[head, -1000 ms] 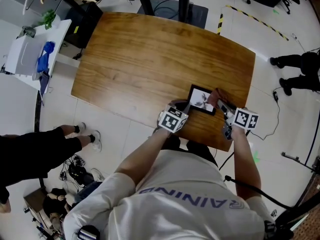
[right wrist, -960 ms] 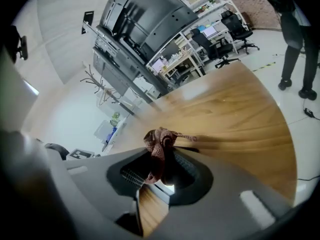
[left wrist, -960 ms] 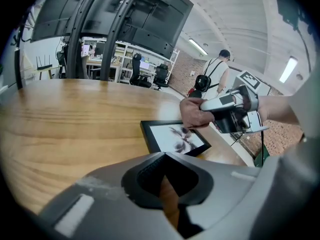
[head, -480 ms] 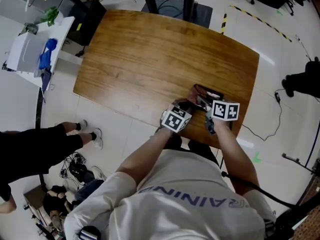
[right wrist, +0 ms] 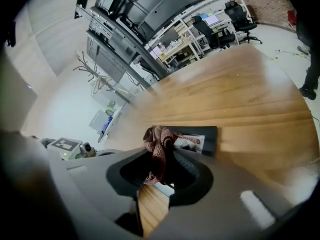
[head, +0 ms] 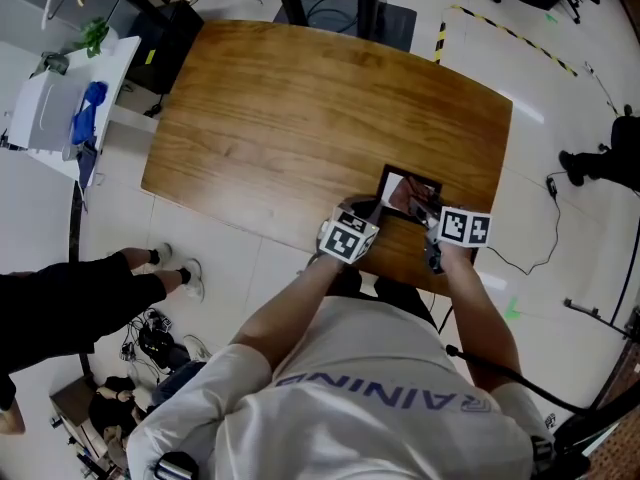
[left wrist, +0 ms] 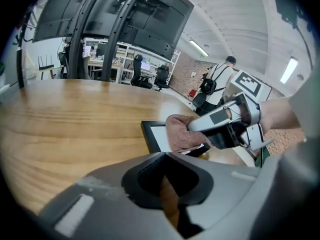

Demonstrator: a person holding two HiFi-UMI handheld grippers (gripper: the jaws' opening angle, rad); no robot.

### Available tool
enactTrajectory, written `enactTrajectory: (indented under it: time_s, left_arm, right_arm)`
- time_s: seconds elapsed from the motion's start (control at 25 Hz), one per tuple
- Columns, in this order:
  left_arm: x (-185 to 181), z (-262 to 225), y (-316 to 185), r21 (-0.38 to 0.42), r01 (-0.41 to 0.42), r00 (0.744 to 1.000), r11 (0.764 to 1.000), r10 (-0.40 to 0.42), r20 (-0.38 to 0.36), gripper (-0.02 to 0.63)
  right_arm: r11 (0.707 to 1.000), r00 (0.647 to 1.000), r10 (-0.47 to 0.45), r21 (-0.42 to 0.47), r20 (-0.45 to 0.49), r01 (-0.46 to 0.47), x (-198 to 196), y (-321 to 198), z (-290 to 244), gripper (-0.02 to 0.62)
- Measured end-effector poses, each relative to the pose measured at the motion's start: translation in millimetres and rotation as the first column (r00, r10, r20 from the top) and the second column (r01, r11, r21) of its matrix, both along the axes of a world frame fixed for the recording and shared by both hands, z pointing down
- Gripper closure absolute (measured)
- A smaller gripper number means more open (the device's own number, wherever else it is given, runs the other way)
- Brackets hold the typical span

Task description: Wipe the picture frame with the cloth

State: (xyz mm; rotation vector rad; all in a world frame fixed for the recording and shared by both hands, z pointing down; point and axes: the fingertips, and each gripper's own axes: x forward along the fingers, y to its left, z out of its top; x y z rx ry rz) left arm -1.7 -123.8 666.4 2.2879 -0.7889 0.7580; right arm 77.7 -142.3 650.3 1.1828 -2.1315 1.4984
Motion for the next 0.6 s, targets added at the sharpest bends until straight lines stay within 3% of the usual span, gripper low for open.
enactTrajectory:
  time_s: [0.32, 0.6]
  left_arm:
    - [-0.8, 1.8, -0.3, 0.003, 0.001, 1.0, 1.0, -0.001, 0.008, 0.602]
    - [-1.8, 1.3, -1.2, 0.015, 0.004, 1.0, 1.0, -0.004, 0.007, 0.601]
  right_arm:
    - [0.997, 0.997, 0.072, 0.002, -0.019, -0.072, 46.3, 17.9, 1.9, 0.483]
    - [0.997, 0.996, 0.076, 0.023, -0.037, -0.075, 58.4, 26.5, -2.5, 0.483]
